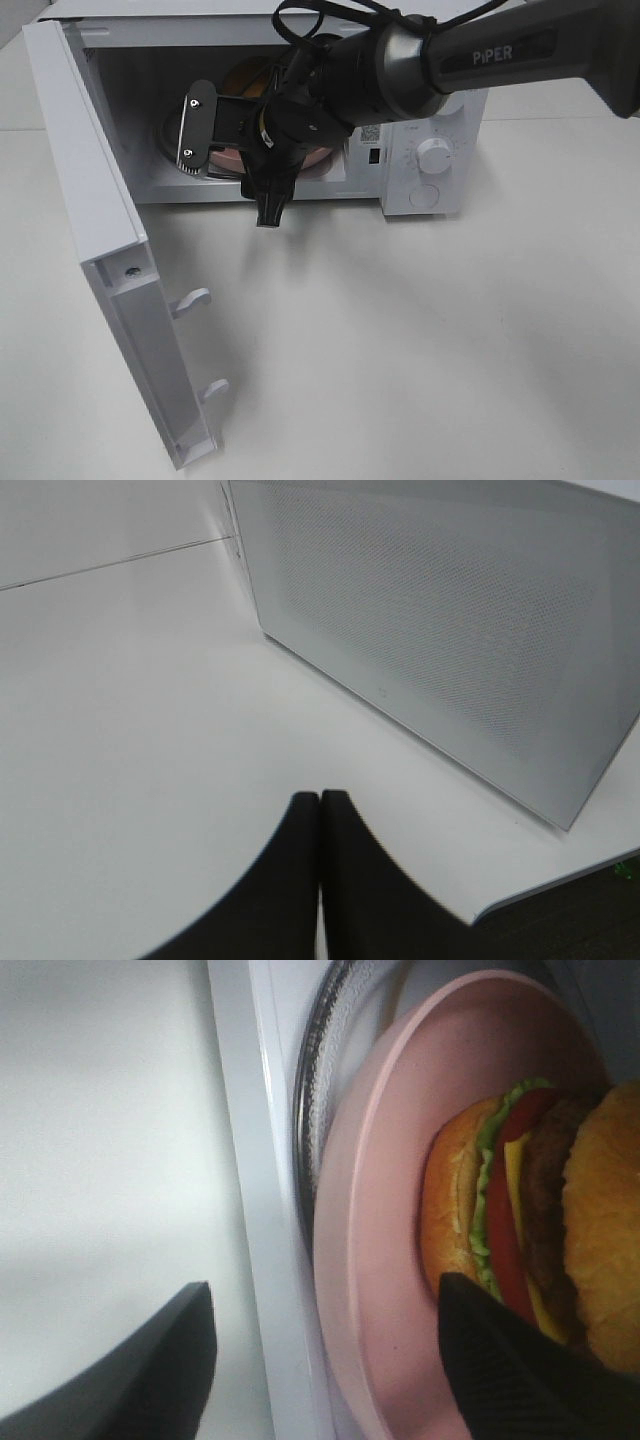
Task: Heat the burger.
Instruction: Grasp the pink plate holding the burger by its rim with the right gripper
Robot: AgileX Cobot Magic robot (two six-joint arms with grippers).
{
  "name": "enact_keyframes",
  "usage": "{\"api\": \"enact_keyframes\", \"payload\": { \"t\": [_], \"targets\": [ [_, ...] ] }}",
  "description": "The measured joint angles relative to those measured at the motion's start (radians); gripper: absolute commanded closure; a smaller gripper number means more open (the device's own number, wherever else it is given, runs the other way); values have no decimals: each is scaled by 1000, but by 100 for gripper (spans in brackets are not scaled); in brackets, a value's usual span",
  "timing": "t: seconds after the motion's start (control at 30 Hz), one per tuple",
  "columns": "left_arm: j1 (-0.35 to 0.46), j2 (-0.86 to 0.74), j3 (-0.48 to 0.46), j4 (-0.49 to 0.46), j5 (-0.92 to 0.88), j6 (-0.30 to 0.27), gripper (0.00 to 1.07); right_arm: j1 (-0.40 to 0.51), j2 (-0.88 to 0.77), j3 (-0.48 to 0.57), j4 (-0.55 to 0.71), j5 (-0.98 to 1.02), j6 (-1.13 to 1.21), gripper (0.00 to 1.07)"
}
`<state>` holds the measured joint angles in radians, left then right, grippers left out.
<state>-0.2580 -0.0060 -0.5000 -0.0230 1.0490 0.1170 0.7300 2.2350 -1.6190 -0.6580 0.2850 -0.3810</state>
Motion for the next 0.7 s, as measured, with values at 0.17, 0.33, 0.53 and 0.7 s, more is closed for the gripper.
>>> {"api": "enact_keyframes", "payload": {
  "t": [0.17,0.33,0.53,0.7],
  "targets": [
    [0,0,0,0,0,0,106,-3,12,0,0,-18,6,45],
    [0,0,0,0,0,0,106,-4,26,0,0,-23,6,45],
    [0,0,0,0,0,0,106,-8,50,0,0,-31,6,45],
    [0,0,0,0,0,0,106,-10,71,0,-2,-55,6,46]
  ]
}}
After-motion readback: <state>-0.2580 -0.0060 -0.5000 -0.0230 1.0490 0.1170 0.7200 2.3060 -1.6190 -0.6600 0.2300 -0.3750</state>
